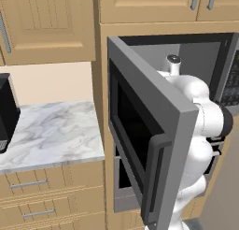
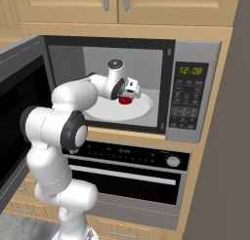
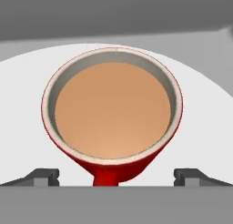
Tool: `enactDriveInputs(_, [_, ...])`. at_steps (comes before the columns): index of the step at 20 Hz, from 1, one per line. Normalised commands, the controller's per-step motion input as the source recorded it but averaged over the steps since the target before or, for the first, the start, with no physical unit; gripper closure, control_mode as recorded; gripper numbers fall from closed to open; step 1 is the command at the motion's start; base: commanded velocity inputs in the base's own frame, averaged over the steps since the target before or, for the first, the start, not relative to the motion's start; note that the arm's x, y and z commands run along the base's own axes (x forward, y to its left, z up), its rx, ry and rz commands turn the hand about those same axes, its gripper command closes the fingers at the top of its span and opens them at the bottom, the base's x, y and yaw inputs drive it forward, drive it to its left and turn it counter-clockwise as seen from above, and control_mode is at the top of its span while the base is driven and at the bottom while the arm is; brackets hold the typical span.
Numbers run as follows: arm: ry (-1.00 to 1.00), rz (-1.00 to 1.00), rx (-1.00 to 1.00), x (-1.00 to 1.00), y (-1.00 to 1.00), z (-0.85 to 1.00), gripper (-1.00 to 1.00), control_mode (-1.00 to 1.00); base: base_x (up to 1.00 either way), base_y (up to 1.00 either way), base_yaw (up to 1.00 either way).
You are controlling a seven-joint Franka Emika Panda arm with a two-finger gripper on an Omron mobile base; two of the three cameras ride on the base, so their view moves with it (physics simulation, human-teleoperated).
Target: Pick the cup of tea, navigate to the dining table, and place it on the saucer.
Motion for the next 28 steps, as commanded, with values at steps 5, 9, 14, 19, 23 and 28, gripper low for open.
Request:
enactDriveInputs(5, [0.00,0.00,0.00,0.17,0.00,-0.16,-1.00,-1.00,0.00,0.00,0.00])
enactDriveInputs(9, [0.00,0.00,0.00,0.05,0.00,-0.20,-1.00,-1.00,0.00,0.00,0.00])
enactDriveInputs(14, [0.00,0.00,0.00,0.02,0.00,-0.05,-1.00,-1.00,0.00,0.00,0.00])
enactDriveInputs(19, [0.00,0.00,0.00,0.00,0.00,0.00,1.00,-1.00,0.00,0.00,0.00])
enactDriveInputs(23, [0.00,0.00,0.00,0.00,0.00,0.00,1.00,-1.00,0.00,0.00,0.00])
enactDriveInputs(28, [0.00,0.00,0.00,0.00,0.00,0.00,1.00,-1.00,0.00,0.00,0.00])
